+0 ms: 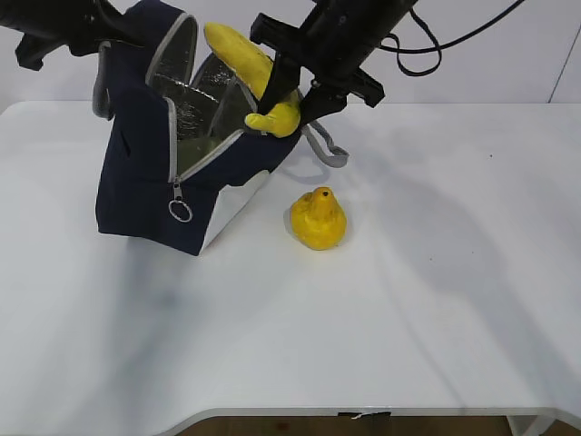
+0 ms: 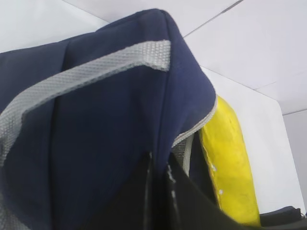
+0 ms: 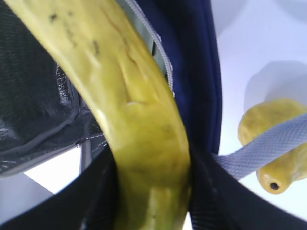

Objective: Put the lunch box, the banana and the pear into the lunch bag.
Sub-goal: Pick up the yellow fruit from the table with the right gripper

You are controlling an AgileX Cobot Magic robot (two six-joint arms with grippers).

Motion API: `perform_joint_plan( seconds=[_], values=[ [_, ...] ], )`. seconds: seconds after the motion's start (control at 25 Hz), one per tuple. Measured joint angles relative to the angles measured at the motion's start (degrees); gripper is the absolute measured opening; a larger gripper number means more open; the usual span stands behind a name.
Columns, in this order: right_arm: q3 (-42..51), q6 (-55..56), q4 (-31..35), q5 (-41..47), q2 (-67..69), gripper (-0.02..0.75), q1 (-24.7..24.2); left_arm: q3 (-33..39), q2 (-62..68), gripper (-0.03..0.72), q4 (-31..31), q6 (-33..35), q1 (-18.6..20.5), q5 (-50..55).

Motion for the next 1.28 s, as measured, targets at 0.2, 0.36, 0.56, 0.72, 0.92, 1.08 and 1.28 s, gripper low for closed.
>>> perform_joint_plan(
  seconds=[0.2,0.36,0.56,0.72,0.92,1.08,1.28],
  values=[
    [0.00,1.01,1.29,0.00,0.25,0.316,0.26,0.00,0.00,-0.004,-0.09,0.00,-0.70,0.00],
    [-0.10,1.09,2.08,-0.11,1.97,0.316,1.46,0.00,0.00,-0.004,-0.09,0.00,-1.06,0.00],
    [-0.08,1.22,2.22,-2.91,3.26,0.316,2.80,0.00,0.00,-0.004,-0.09,0.00,-1.21,0.32],
    [-2.87,1.27,3.59,-5.63,4.88,0.316,3.16,0.00,0.00,-0.004,-0.09,0.00,-1.21,0.68],
    [-6.66,1.14,4.90,-7.36,8.36,0.316,3.90,0.00,0.00,-0.004,-0.09,0.00,-1.21,0.68],
    [-7.98,0.91,7.71,-8.74,10.95,0.316,4.31,0.00,0.00,-0.004,0.02,0.00,-1.21,0.68],
    [-8.12,-3.25,12.26,-12.56,11.57,0.316,4.31,0.00,0.00,-0.004,0.21,0.00,-1.21,0.68]
  ],
)
